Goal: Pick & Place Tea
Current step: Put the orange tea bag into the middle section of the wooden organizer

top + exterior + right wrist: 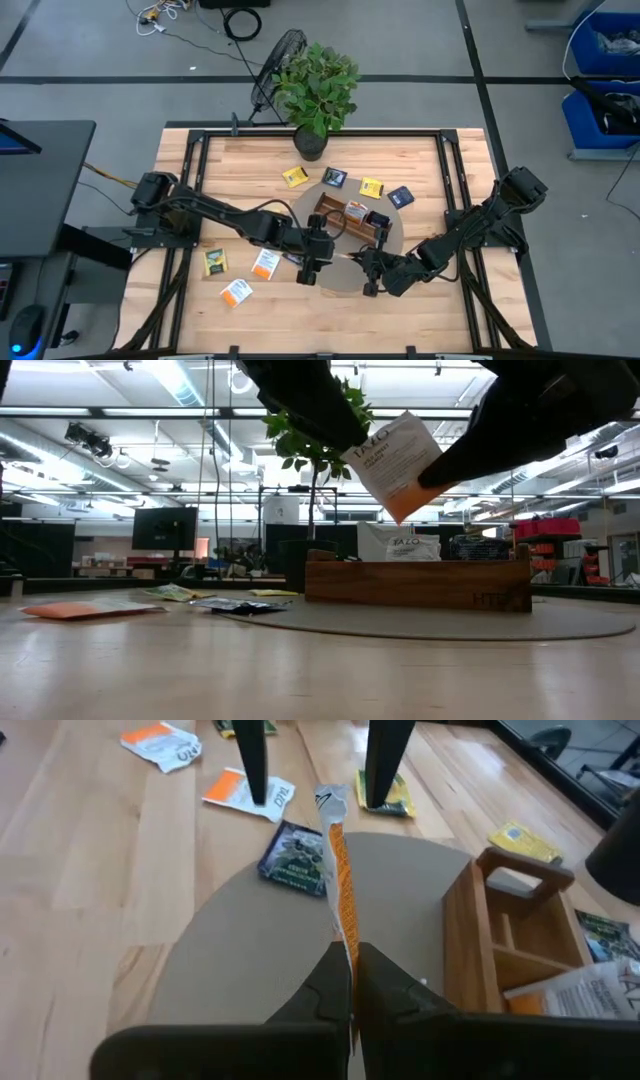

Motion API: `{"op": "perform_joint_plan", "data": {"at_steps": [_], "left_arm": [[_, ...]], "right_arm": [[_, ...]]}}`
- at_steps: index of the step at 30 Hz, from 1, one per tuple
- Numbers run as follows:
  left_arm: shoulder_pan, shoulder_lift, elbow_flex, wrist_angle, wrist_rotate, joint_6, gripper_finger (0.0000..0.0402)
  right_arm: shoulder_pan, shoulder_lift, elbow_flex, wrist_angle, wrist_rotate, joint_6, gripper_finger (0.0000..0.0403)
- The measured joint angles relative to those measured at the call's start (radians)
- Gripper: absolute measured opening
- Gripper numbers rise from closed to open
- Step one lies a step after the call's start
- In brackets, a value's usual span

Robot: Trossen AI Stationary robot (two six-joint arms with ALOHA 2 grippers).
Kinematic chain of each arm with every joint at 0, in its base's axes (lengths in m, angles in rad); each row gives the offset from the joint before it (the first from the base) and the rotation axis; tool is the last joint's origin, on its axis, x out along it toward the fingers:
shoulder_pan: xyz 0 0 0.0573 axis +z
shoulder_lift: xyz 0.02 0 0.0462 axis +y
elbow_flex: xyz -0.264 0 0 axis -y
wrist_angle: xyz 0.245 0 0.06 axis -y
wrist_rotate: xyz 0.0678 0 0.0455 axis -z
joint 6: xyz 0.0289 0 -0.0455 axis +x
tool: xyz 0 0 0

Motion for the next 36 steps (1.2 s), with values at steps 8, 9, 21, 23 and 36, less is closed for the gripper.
{"op": "perform_joint_plan", "data": {"at_steps": [8, 9, 21, 23, 36], "left_arm": [[0.006, 0.013, 0.000, -0.006, -0.004, 0.010, 0.0098], [0.006, 0.013, 0.000, -0.005, -0.004, 0.024, 0.0081], [0.006, 0.012, 0.000, -0.016, -0.023, 0.154, 0.0003], [0.005, 0.012, 0.000, -0.024, -0.068, 0.180, 0.0003], [0.146, 0.012, 0.023, -0.052, -0.115, 0.346, 0.0003]], "right_arm": [[0.000, 0.000, 0.000, 0.011, -0.003, -0.006, 0.0002], [0.000, 0.000, 0.000, 0.010, -0.004, -0.006, 0.0002], [0.019, -0.029, 0.000, -0.067, -0.062, 0.002, 0.0074], [0.036, -0.063, 0.000, -0.143, -0.061, 0.041, 0.0099], [0.199, -0.171, 0.000, -0.422, 0.035, 0.294, 0.0148]]}}
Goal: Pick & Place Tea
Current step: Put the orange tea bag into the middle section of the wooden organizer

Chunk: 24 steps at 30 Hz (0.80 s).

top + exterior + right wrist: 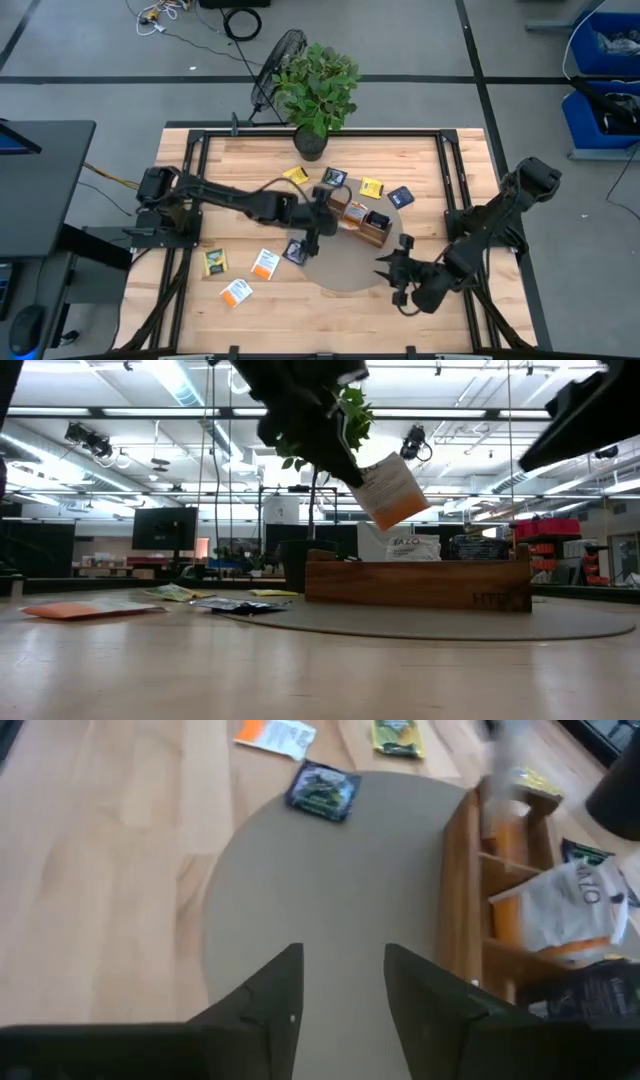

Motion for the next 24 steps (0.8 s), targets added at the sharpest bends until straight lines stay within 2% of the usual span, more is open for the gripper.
{"op": "perform_joint_plan", "data": {"at_steps": [7, 10, 13, 19, 24], "left_arm": [[0.099, 0.000, 0.037, -0.029, 0.117, 0.031, 0.0003], [0.117, 0.005, 0.075, -0.041, 0.128, 0.057, 0.0003], [0.131, 0.038, 0.143, -0.124, 0.132, 0.075, 0.0002], [0.149, 0.159, 0.354, -0.331, 0.167, 0.080, 0.0002], [0.148, 0.274, 0.474, -0.405, 0.195, 0.126, 0.0002]], "right_arm": [[0.026, 0.000, 0.000, -0.093, 0.043, 0.086, 0.0148], [0.027, 0.001, 0.000, -0.137, 0.051, 0.121, 0.0148], [0.026, 0.001, 0.000, -0.154, 0.074, 0.143, 0.0148], [0.026, 0.002, 0.000, -0.154, 0.075, 0.157, 0.0149], [0.026, 0.002, 0.000, -0.155, 0.075, 0.158, 0.0149]]}}
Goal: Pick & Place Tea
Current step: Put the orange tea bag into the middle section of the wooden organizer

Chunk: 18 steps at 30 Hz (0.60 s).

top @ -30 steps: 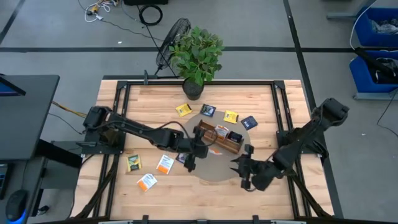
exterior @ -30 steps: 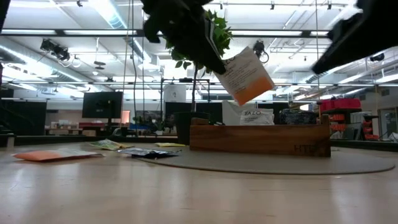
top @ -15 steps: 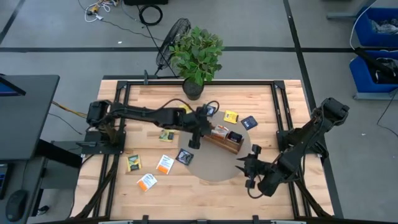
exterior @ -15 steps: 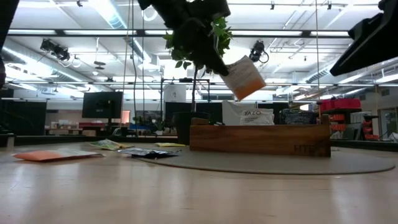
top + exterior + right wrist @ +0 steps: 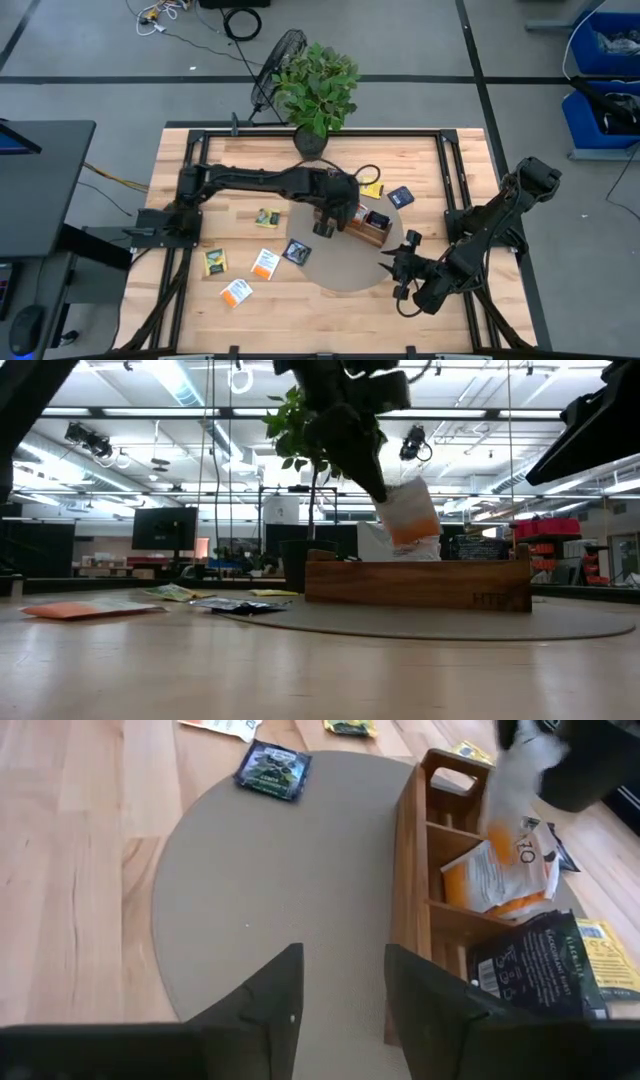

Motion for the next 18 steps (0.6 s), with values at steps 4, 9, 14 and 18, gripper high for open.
{"op": "perform_joint_plan", "data": {"at_steps": [4, 9, 14, 18], "left_arm": [[0.004, 0.044, 0.045, -0.067, -0.002, 0.001, 0.0002], [0.008, 0.045, 0.051, -0.075, -0.008, -0.002, 0.0002], [0.011, 0.049, 0.051, -0.051, 0.003, 0.024, 0.0002], [0.019, 0.076, 0.049, -0.055, 0.009, 0.030, 0.0002]], "right_arm": [[0.000, 0.000, 0.000, -0.004, -0.001, 0.004, 0.0149], [0.000, 0.000, 0.000, -0.015, 0.003, 0.000, 0.0149], [0.000, 0.000, 0.000, -0.016, 0.022, 0.018, 0.0149], [0.000, 0.000, 0.000, -0.014, 0.021, 0.021, 0.0149]]}}
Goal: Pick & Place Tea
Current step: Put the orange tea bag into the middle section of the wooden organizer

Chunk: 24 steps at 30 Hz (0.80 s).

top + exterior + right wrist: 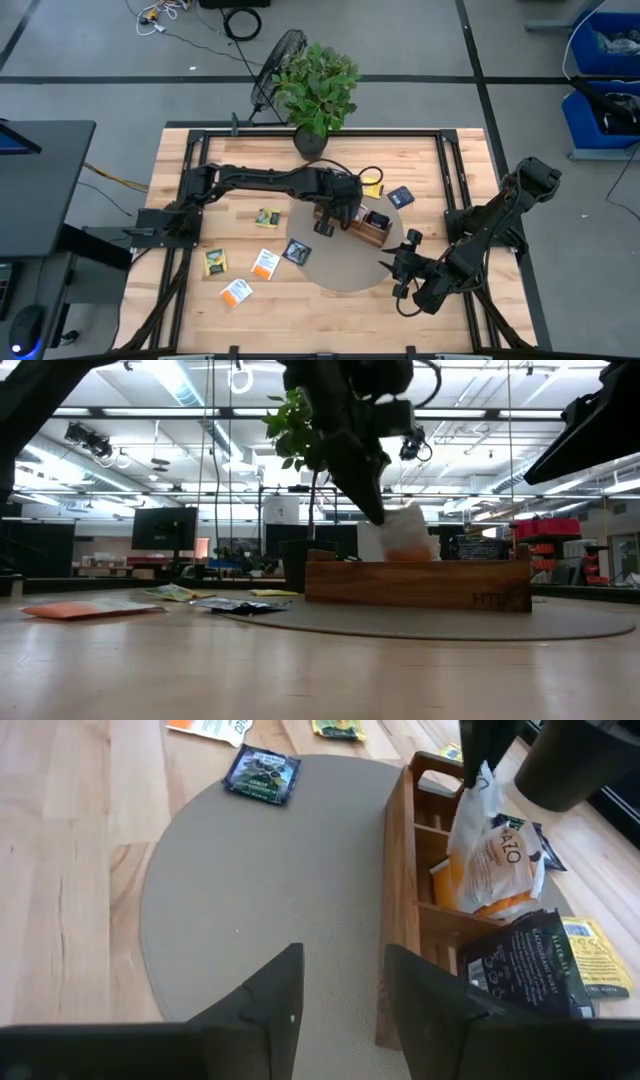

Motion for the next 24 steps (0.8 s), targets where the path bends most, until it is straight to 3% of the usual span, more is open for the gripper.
{"op": "perform_joint_plan", "data": {"at_steps": [15, 24], "left_arm": [[0.013, 0.045, 0.000, 0.043, -0.040, 0.019, 0.0004], [0.013, 0.048, 0.000, 0.093, -0.146, 0.023, 0.0068]], "right_arm": [[0.000, 0.000, 0.000, -0.001, 0.003, 0.000, 0.0149], [0.000, 0.000, 0.000, 0.001, 0.003, 0.002, 0.0149]]}}
